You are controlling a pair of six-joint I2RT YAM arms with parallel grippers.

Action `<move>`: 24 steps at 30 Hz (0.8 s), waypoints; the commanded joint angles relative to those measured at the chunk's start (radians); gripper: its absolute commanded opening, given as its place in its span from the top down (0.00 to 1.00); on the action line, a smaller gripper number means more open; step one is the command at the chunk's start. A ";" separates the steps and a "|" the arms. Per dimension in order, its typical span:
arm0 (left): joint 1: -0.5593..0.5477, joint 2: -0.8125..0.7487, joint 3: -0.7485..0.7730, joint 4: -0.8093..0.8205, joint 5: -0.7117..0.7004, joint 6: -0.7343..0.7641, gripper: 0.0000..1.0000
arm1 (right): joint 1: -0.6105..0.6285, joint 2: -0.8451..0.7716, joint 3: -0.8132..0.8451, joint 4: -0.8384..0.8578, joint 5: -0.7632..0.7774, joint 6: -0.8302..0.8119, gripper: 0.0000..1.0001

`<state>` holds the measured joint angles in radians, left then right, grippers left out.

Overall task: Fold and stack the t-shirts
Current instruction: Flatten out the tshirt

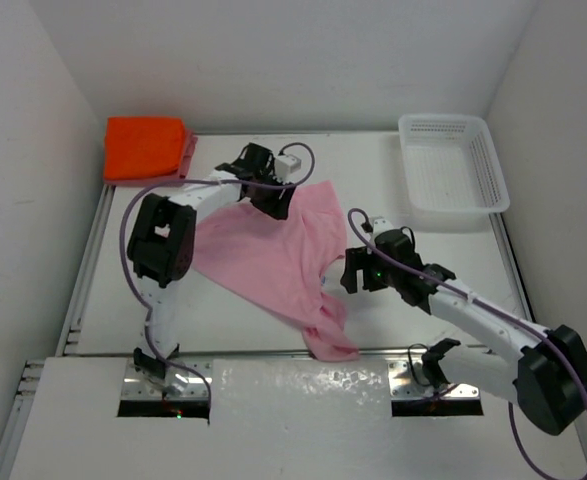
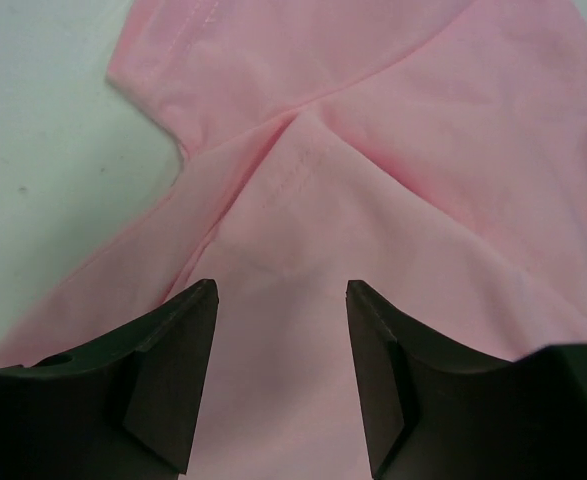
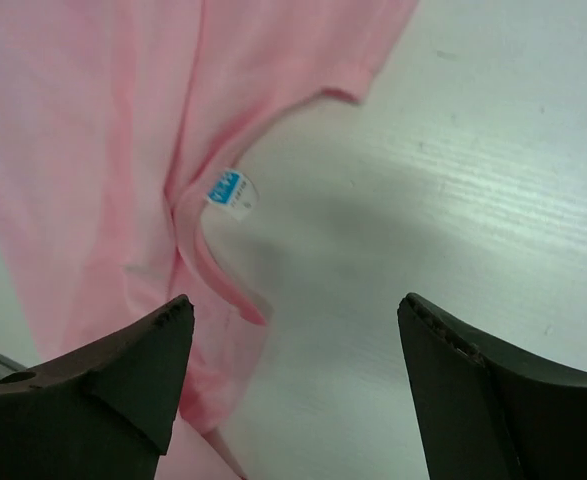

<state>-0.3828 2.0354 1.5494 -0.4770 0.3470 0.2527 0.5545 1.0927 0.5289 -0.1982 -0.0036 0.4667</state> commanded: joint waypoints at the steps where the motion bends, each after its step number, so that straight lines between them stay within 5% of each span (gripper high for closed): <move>1: -0.028 0.080 0.075 -0.005 -0.129 -0.090 0.48 | -0.005 -0.045 -0.033 0.014 0.022 0.064 0.21; 8: -0.056 0.158 0.138 -0.034 -0.200 -0.082 0.58 | -0.007 -0.022 -0.067 0.006 0.008 0.096 0.24; 11: -0.065 0.137 0.107 -0.051 -0.175 -0.078 0.70 | -0.008 -0.014 -0.107 0.038 -0.015 0.131 0.25; 15: -0.067 0.105 0.086 -0.057 -0.163 -0.067 1.00 | -0.007 0.028 -0.144 0.101 -0.071 0.181 0.35; 24: -0.067 0.005 0.087 -0.058 -0.155 -0.061 1.00 | 0.028 0.239 -0.146 0.273 -0.259 0.263 0.39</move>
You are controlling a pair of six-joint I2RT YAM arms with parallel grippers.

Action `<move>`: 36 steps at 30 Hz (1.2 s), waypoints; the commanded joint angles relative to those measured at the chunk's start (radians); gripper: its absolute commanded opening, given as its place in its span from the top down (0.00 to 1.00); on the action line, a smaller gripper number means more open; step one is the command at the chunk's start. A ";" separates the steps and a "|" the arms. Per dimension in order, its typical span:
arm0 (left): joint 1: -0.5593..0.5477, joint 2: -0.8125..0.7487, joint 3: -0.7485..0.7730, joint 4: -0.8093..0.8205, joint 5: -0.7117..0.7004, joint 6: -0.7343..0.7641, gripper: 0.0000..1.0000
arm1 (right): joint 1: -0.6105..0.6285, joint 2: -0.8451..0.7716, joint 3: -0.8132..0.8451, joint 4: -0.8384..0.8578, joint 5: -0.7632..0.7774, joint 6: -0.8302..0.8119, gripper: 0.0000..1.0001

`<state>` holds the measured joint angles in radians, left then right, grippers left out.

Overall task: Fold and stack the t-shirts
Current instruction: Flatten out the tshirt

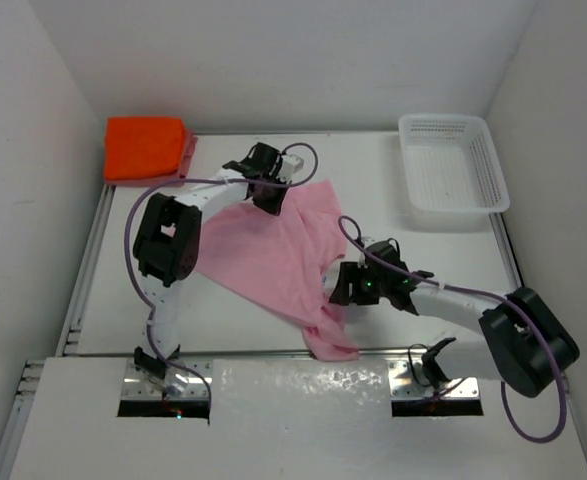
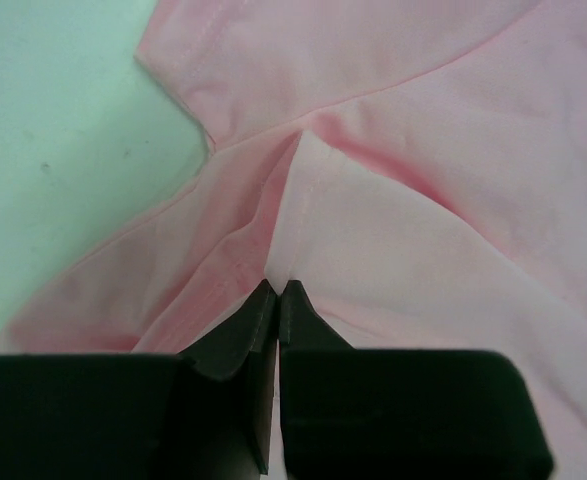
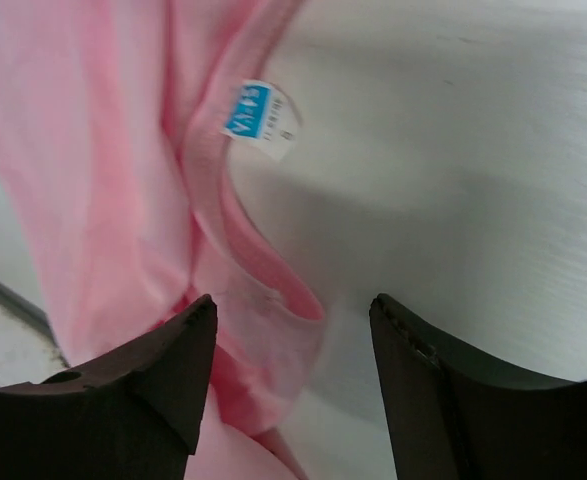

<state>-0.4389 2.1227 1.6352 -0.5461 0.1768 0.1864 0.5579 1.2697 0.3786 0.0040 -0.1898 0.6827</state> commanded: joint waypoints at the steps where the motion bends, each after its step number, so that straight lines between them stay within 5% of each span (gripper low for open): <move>1: -0.011 -0.087 0.002 0.009 0.016 0.005 1.00 | 0.031 0.078 0.009 0.071 -0.077 0.058 0.40; 4: -0.009 -0.099 0.008 0.006 0.021 0.005 1.00 | 0.051 0.143 -0.012 0.171 -0.175 0.101 0.62; 7: -0.001 -0.122 0.035 -0.012 0.021 0.016 1.00 | 0.053 0.203 0.011 0.111 -0.229 0.075 1.00; 13: 0.149 -0.175 0.262 -0.040 0.072 -0.008 1.00 | -0.133 0.200 0.155 0.122 -0.234 0.084 1.00; 18: 0.301 -0.104 0.671 0.041 0.069 -0.056 1.00 | -0.343 0.362 0.743 -0.160 -0.070 -0.032 1.00; 21: 0.367 -0.128 0.777 0.150 0.061 -0.056 1.00 | -0.424 0.407 1.110 -0.249 -0.019 -0.064 1.00; 22: 0.367 -0.144 0.776 0.179 0.062 -0.057 1.00 | -0.424 0.411 1.111 -0.268 -0.013 -0.072 1.00; 27: 0.439 -0.234 0.671 0.181 0.124 -0.032 1.00 | -0.452 0.366 1.289 -0.371 0.019 -0.161 1.00; 32: 0.439 -0.484 0.176 0.156 0.199 0.077 1.00 | -0.475 0.187 1.058 -0.374 0.030 -0.184 1.00; 36: 0.439 -0.628 -0.067 0.031 0.126 0.136 1.00 | -0.477 0.067 0.887 -0.430 0.038 -0.189 1.00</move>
<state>0.0013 1.5681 1.6775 -0.4206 0.3244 0.2523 0.0868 1.3937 1.3399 -0.3531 -0.1749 0.5224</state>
